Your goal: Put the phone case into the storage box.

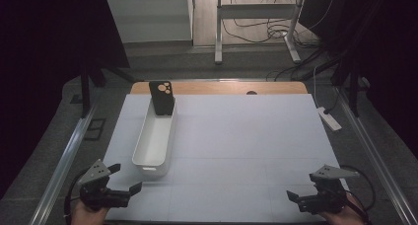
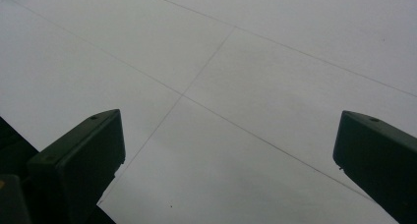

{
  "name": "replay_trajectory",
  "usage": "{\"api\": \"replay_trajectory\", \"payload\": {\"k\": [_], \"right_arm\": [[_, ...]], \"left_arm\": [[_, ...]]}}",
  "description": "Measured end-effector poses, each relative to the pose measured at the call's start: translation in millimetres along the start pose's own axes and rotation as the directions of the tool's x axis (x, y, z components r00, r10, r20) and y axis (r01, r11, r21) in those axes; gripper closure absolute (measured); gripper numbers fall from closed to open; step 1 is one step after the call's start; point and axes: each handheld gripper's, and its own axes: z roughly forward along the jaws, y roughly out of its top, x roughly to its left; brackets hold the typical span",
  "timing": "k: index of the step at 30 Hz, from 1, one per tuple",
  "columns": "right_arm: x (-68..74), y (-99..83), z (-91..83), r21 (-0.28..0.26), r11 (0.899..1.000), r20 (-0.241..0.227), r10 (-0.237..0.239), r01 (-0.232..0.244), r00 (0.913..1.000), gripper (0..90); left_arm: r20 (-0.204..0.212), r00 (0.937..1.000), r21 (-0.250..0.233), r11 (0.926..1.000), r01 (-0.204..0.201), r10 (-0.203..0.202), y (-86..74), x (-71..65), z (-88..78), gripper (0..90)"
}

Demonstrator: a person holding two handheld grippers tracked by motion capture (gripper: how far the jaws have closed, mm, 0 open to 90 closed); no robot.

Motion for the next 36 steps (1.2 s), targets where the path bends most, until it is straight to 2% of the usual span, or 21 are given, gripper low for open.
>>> {"api": "replay_trajectory", "payload": {"k": [5,12,26,36], "right_arm": [[-0.4,-0.8,-1.1,-0.004,1.0,0.004,0.006,-0.006,1.0,0.0],[0.1,-0.4,-0.4,0.003,1.0,0.007,0.0,0.0,1.0,0.0],[-0.3,-0.5,-0.2,0.004,1.0,0.006,0.001,-0.001,1.0,0.0],[-0.1,-0.6,-0.3,0.004,1.0,0.005,-0.001,0.001,1.0,0.0]], "left_arm": [[-0.007,1.0,0.012,0.9999,-0.002,0.002,-4.6,-3.0,-2.3,0.0],[-0.024,0.9995,0.056,0.9983,-0.017,0.018,-11.0,-8.6,1.1,0.0],[-0.034,0.9993,0.108,0.994,0.016,-0.012,-24.5,-10.8,6.2,0.0],[-0.058,0.9983,0.129,0.9916,0.008,0.0,-25.2,-13.2,8.8,0.0]]}}
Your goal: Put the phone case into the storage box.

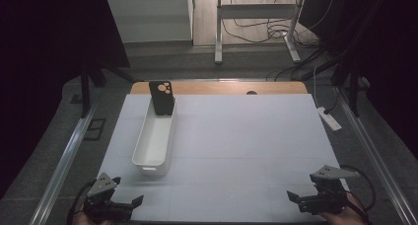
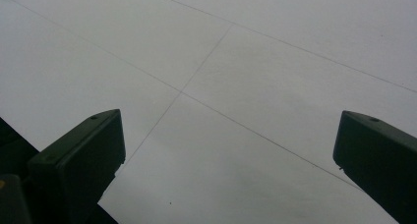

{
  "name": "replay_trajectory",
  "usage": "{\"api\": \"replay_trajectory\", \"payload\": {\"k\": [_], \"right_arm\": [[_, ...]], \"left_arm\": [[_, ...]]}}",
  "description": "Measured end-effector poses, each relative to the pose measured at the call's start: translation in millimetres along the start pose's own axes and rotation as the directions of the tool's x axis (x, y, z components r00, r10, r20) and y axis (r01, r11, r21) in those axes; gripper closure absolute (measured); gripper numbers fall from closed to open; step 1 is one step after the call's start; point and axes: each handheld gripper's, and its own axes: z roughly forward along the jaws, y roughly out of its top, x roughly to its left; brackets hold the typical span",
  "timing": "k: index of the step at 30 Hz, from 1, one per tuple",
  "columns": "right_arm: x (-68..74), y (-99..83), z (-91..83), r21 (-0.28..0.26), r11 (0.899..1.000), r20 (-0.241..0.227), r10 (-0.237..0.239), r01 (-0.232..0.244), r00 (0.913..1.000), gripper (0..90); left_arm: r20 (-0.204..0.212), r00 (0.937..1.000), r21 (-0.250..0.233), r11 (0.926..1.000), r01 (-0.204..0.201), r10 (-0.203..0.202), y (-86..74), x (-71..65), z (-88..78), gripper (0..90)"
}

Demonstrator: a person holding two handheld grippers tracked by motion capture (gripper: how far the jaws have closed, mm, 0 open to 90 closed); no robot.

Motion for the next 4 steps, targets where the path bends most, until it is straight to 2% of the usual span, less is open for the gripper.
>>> {"api": "replay_trajectory", "payload": {"k": [4], "right_arm": [[-0.7,-0.4,0.5,0.005,1.0,-0.002,-0.002,0.002,1.0,0.0]], "left_arm": [[0.001,1.0,0.0,1.0,0.003,-0.003,0.7,-0.3,0.6,0.1]]}}
